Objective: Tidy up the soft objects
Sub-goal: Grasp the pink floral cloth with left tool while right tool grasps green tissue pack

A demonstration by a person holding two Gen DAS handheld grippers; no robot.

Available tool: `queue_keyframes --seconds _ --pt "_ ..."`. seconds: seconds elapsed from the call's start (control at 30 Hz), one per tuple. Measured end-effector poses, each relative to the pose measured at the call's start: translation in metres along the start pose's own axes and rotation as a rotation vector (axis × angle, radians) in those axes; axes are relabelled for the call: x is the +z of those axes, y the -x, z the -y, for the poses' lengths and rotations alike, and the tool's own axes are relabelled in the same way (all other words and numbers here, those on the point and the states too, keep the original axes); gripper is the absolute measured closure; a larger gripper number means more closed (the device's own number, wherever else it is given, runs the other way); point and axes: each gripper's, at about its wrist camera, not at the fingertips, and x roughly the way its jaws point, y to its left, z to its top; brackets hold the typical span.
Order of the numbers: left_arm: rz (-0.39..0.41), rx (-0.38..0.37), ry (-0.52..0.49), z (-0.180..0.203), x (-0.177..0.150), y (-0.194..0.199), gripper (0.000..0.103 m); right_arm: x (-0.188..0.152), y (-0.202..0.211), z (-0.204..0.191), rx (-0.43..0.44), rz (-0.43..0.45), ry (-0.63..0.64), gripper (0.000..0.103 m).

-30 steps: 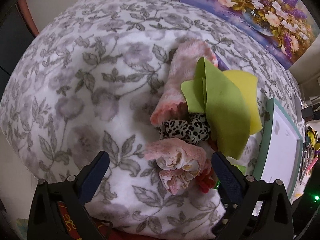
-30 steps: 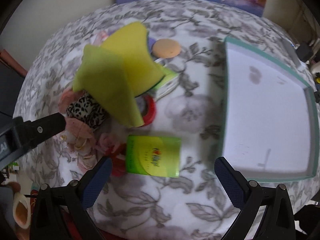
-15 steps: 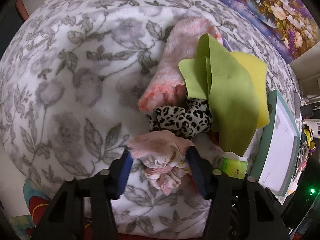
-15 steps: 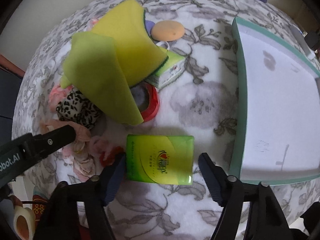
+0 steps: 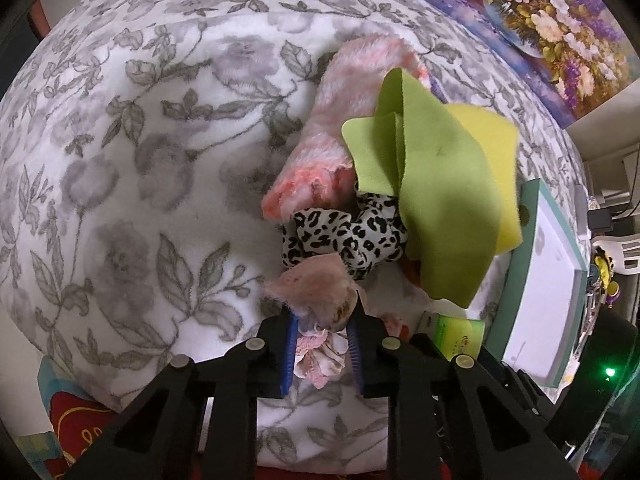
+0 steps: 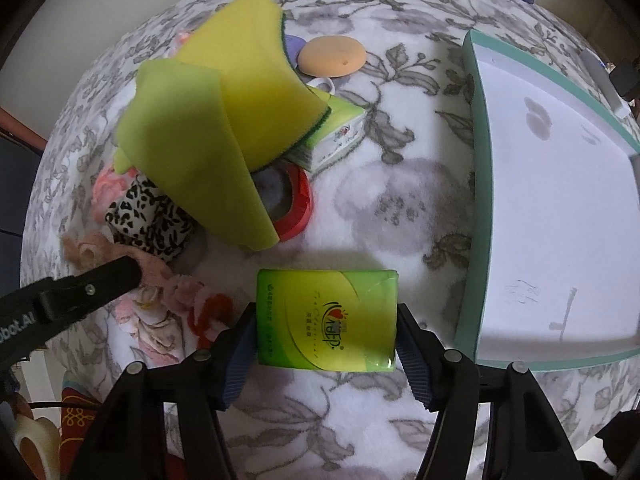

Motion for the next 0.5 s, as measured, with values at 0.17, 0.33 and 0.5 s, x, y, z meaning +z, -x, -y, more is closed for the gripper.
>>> queue_keyframes --seconds 0.17,0.33,0.5 --pt "0.035 -0.021 0.002 0.001 -0.003 0.014 0.083 -0.002 0.007 0.006 0.0 0.004 0.009 0.035" --pt "0.082 -0.041 0.009 0.0 -0.004 0.033 0.084 -0.003 0.023 0.008 0.005 0.035 0.025 0.036" --pt "0.133 -0.049 0.005 -0.002 -0.005 0.046 0.084 -0.004 0.036 0.011 0.015 0.063 0.028 0.036"
